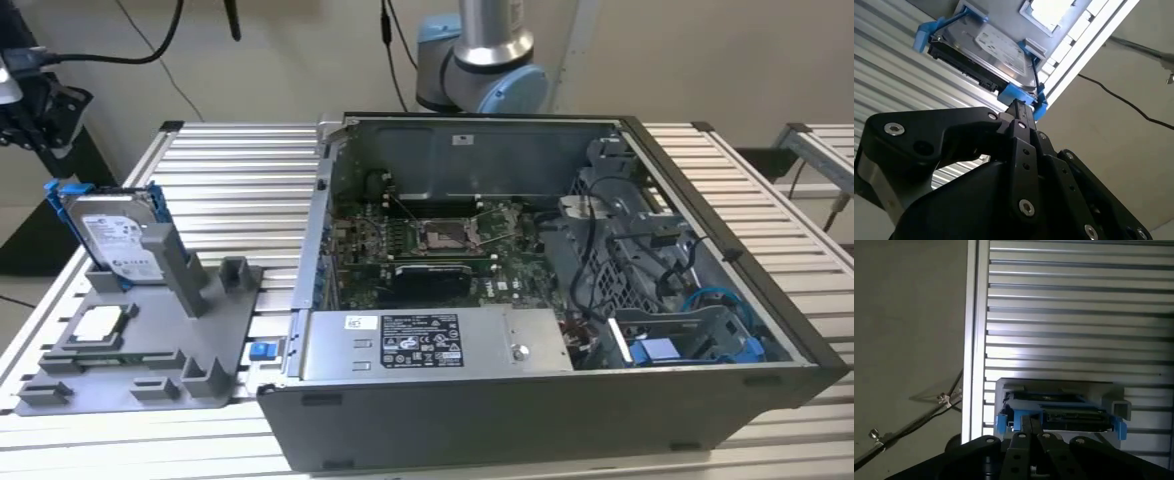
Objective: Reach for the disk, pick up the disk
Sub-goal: 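Reach for the disk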
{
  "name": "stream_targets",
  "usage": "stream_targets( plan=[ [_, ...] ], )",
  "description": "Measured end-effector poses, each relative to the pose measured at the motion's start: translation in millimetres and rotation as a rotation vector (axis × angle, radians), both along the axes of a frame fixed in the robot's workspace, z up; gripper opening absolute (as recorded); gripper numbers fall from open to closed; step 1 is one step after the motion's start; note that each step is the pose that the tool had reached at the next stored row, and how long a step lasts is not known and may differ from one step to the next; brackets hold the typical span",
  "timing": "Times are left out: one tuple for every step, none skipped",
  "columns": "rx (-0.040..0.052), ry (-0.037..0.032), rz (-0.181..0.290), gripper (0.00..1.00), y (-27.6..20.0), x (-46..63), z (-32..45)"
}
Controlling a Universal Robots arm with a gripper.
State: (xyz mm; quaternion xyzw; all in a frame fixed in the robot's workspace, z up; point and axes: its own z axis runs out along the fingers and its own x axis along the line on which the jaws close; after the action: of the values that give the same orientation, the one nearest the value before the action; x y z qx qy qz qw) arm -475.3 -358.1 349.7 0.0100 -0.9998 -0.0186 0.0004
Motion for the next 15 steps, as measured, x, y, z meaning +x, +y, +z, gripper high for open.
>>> stream_targets(
  plan=[
    [-0.0001,0.0002,0.0,0.0,-1.2,-0.9,-0.1],
    [0.0,0.0,0.0,0.0,-2.1,-0.9,-0.3],
    [0.0001,-0.0001,0.0,0.0,-2.8,-0.9,-0.3],
    [0.0,0.0,0.0,0.0,-4.0,-0.8,-0.2],
    [0.0,0.0,0.0,0.0,-5.5,-0.3,-0.3],
    [0.0,0.0,0.0,0.0,-6.5,0.8,-0.2],
    [0.0001,-0.0002,0.0,0.0,-7.2,2.5,-0.4],
    [0.0,0.0,0.0,0.0,-7.5,4.5,-0.4],
    [0.0,0.0,0.0,0.0,-7.9,6.7,-0.4],
    [0.0,-0.0001,0.0,0.0,-8.6,8.1,-0.5],
    [0.0,0.0,0.0,0.0,-9.8,8.6,-0.6],
    [-0.0001,0.0,0.0,0.0,-10.9,8.9,-0.6],
    [0.0,-0.0005,0.0,0.0,-11.5,9.0,-0.8],
    [0.0,-0.0005,0.0,0.0,-11.7,8.9,-0.8],
    [0.0,-0.0006,0.0,0.0,-11.7,9.0,-0.7]
  ],
)
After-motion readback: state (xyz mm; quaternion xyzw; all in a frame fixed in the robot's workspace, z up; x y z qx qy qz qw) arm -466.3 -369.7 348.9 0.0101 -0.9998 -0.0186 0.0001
